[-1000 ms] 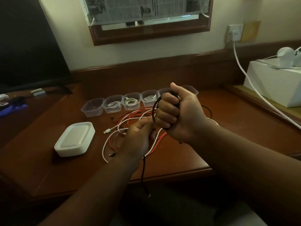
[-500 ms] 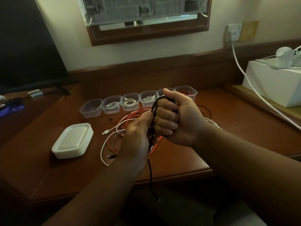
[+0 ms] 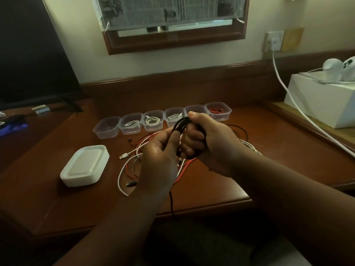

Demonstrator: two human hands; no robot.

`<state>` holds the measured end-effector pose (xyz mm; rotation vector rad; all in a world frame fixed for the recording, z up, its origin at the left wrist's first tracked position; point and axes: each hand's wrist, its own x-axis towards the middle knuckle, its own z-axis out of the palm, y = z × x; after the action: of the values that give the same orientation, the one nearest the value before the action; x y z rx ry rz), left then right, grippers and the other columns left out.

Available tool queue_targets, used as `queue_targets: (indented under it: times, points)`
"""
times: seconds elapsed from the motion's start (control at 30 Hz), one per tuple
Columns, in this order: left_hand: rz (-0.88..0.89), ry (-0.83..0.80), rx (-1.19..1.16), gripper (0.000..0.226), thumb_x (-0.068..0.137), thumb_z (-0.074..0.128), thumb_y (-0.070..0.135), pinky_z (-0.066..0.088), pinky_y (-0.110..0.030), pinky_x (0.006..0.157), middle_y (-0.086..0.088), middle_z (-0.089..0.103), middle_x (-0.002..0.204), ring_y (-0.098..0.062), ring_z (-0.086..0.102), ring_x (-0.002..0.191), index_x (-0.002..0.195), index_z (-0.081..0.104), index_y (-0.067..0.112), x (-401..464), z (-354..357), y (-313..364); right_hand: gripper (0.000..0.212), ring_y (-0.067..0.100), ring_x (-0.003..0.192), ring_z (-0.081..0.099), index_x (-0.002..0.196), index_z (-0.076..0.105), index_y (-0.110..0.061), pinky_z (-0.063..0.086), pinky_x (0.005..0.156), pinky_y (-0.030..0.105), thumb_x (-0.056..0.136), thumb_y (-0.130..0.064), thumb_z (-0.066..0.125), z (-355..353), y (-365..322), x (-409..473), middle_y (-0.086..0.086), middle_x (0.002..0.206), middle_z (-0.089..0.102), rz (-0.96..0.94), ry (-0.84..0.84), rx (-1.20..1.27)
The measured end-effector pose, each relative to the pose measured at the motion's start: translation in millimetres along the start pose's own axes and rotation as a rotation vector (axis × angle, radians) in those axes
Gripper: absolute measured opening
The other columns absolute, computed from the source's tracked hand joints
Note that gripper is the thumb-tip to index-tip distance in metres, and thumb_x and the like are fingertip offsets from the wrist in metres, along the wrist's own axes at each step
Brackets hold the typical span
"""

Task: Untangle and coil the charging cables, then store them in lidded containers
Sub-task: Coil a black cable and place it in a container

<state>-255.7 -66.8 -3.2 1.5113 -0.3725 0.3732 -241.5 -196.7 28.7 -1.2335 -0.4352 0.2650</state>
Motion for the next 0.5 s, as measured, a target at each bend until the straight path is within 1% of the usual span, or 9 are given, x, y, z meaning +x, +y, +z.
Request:
queue_targets:
  times: [0.1, 0.17, 0.23, 0.27, 0.3, 0.33, 0.37, 0.43, 0.5]
  points:
    - [0.073, 0.055, 0.09, 0.024, 0.103, 0.046, 0.018, 0.052, -0.017, 0.071, 0.017, 0.07, 0.081, 0.0, 0.066, 0.081, 0.102, 0.064, 0.033, 0, -2, -3, 0.052, 0.016, 0.055, 0.034, 0.057, 0.039, -0.017, 0.036, 0.068, 0.034, 0.105, -0.036, 0.033, 2, 2, -1, 0.001, 0.055, 0.034, -0.006, 0.101, -0.16]
    - [0.126, 0.084, 0.17, 0.026, 0.103, 0.047, 0.017, 0.048, -0.009, 0.075, 0.025, 0.07, 0.085, 0.006, 0.064, 0.09, 0.103, 0.062, 0.038, 2, -4, -3, 0.049, 0.011, 0.054, 0.034, 0.06, 0.041, -0.019, 0.033, 0.07, 0.033, 0.105, -0.037, 0.033, 1, 3, -2, -0.004, 0.055, 0.035, -0.02, 0.168, -0.301]
    - [0.112, 0.076, 0.195, 0.025, 0.103, 0.047, 0.017, 0.045, -0.006, 0.073, 0.028, 0.067, 0.081, 0.009, 0.062, 0.087, 0.103, 0.062, 0.037, 3, -4, -3, 0.045, 0.007, 0.053, 0.04, 0.066, 0.043, -0.022, 0.036, 0.068, 0.027, 0.106, -0.039, 0.032, 0, 4, -4, -0.009, 0.055, 0.04, -0.05, 0.206, -0.431]
    - [0.084, 0.074, 0.186, 0.024, 0.104, 0.047, 0.018, 0.045, -0.006, 0.071, 0.027, 0.066, 0.078, 0.01, 0.061, 0.084, 0.103, 0.063, 0.036, 4, -4, -3, 0.042, 0.001, 0.054, 0.045, 0.07, 0.047, -0.025, 0.037, 0.067, 0.021, 0.106, -0.039, 0.031, 0, 5, -5, -0.013, 0.057, 0.046, -0.077, 0.224, -0.536]
    - [0.05, 0.08, 0.173, 0.024, 0.104, 0.046, 0.019, 0.046, -0.007, 0.069, 0.025, 0.066, 0.075, 0.01, 0.061, 0.081, 0.102, 0.064, 0.035, 5, -4, -4, 0.037, -0.004, 0.058, 0.051, 0.076, 0.05, -0.029, 0.038, 0.065, 0.014, 0.106, -0.04, 0.031, 1, 7, -6, -0.016, 0.062, 0.053, -0.11, 0.245, -0.65]
    - [0.022, 0.089, 0.156, 0.024, 0.104, 0.046, 0.02, 0.046, -0.007, 0.066, 0.022, 0.065, 0.073, 0.01, 0.06, 0.077, 0.101, 0.065, 0.034, 6, -4, -3, 0.032, -0.007, 0.064, 0.054, 0.083, 0.052, -0.031, 0.04, 0.062, 0.012, 0.105, -0.04, 0.031, 3, 9, -6, -0.016, 0.071, 0.056, -0.146, 0.267, -0.739]
    - [-0.002, 0.098, 0.133, 0.025, 0.105, 0.045, 0.02, 0.047, -0.008, 0.064, 0.021, 0.064, 0.07, 0.01, 0.059, 0.073, 0.101, 0.066, 0.033, 6, -4, -3, 0.029, -0.005, 0.069, 0.055, 0.089, 0.053, -0.03, 0.041, 0.059, 0.014, 0.105, -0.039, 0.031, 4, 11, -5, -0.012, 0.078, 0.058, -0.18, 0.285, -0.807]
    - [-0.043, 0.108, 0.095, 0.026, 0.105, 0.044, 0.022, 0.049, -0.014, 0.064, 0.023, 0.062, 0.067, 0.01, 0.057, 0.068, 0.1, 0.067, 0.033, 10, -5, -3, 0.023, 0.009, 0.073, 0.056, 0.097, 0.051, -0.028, 0.045, 0.062, 0.025, 0.105, -0.039, 0.032, 4, 15, -3, -0.001, 0.085, 0.059, -0.211, 0.302, -0.94]
    - [-0.099, 0.099, 0.047, 0.027, 0.106, 0.043, 0.023, 0.054, -0.024, 0.068, 0.022, 0.06, 0.063, 0.007, 0.056, 0.064, 0.099, 0.068, 0.031, 14, -5, -1, 0.018, 0.012, 0.068, 0.052, 0.098, 0.047, -0.03, 0.042, 0.057, 0.019, 0.105, -0.037, 0.032, 4, 13, 0, -0.001, 0.082, 0.056, -0.206, 0.307, -1.032]
